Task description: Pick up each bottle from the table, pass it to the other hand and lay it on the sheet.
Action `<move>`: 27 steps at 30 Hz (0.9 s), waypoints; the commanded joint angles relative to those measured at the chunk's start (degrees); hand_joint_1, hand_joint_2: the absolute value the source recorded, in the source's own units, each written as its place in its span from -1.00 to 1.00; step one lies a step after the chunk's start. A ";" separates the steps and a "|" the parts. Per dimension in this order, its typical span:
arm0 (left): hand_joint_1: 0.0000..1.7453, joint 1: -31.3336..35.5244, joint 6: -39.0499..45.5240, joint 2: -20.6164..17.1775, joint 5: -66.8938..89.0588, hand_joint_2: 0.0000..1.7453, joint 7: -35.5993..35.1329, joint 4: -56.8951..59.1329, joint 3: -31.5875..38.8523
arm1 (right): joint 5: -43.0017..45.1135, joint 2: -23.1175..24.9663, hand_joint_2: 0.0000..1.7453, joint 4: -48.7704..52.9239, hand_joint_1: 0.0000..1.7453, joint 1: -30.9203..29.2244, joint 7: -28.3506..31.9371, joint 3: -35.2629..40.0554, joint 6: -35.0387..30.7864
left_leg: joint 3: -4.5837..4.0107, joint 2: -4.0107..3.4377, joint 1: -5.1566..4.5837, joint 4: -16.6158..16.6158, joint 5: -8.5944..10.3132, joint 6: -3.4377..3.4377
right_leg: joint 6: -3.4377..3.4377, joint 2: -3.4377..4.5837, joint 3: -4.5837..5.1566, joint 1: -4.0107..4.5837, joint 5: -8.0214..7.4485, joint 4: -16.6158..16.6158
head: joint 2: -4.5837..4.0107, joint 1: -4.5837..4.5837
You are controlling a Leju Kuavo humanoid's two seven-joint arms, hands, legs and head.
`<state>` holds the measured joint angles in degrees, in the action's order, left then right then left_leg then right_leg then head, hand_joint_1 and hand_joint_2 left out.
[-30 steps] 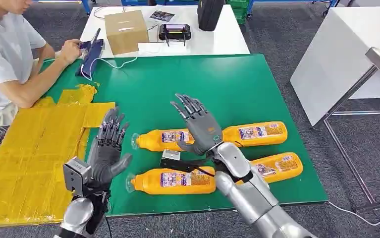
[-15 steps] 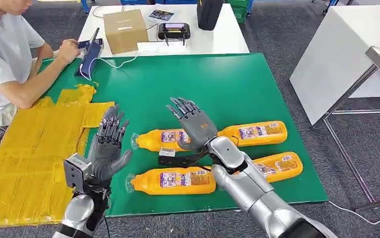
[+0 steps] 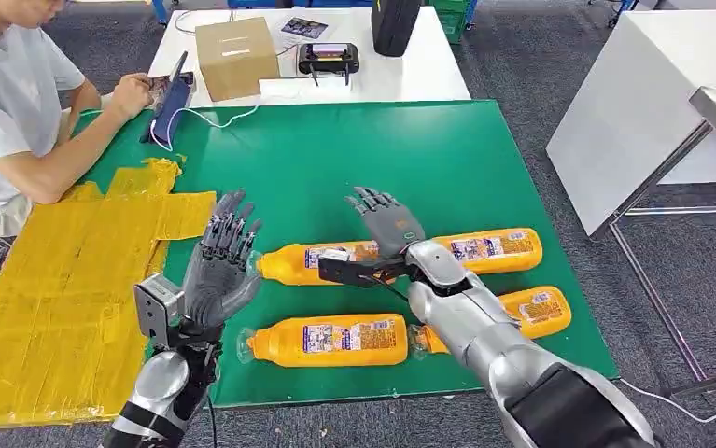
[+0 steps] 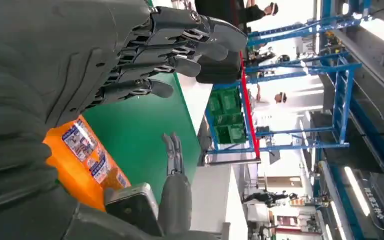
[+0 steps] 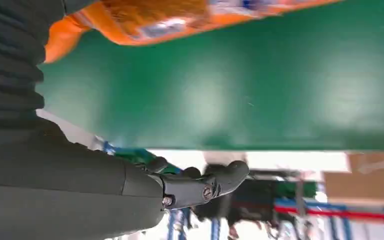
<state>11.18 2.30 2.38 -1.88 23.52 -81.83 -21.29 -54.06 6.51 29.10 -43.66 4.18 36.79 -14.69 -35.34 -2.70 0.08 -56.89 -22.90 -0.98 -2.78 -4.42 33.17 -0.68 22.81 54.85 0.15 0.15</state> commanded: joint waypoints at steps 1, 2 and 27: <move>-1.00 4.10 -0.32 -0.55 -0.44 1.00 0.02 6.20 -2.92 | 2.92 0.91 1.00 -10.69 -1.00 -3.20 0.57 -4.99 0.92 | 0.15 0.22 0.02 0.02 -0.04 0.06 | 0.09 0.17 -0.15 -0.03 0.09 0.03 | 0.00 -0.04; -1.00 4.23 -0.31 -0.50 -0.42 1.00 0.02 6.39 -3.09 | 2.88 0.82 1.00 -10.93 -1.00 -3.02 0.43 -4.97 1.19 | 0.24 0.33 0.05 0.00 -0.08 0.10 | 0.14 0.26 -0.25 -0.03 0.16 0.06 | 0.00 -0.02; -1.00 5.22 -0.93 -0.40 -1.85 1.00 1.42 6.81 -3.93 | -0.65 1.01 1.00 -10.73 -1.00 -1.42 9.67 0.32 6.30 | 0.11 0.18 0.05 0.01 -0.02 0.03 | 0.03 0.19 -0.07 0.01 0.01 0.01 | 0.00 -0.02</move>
<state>13.57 1.35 2.38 -3.10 24.50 -78.55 -23.65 -55.23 8.11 21.99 -43.69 13.33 34.92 -10.52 -35.34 -2.74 0.10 -56.88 -22.89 -0.99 -2.83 -4.40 33.24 -0.66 22.75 54.86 0.15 0.13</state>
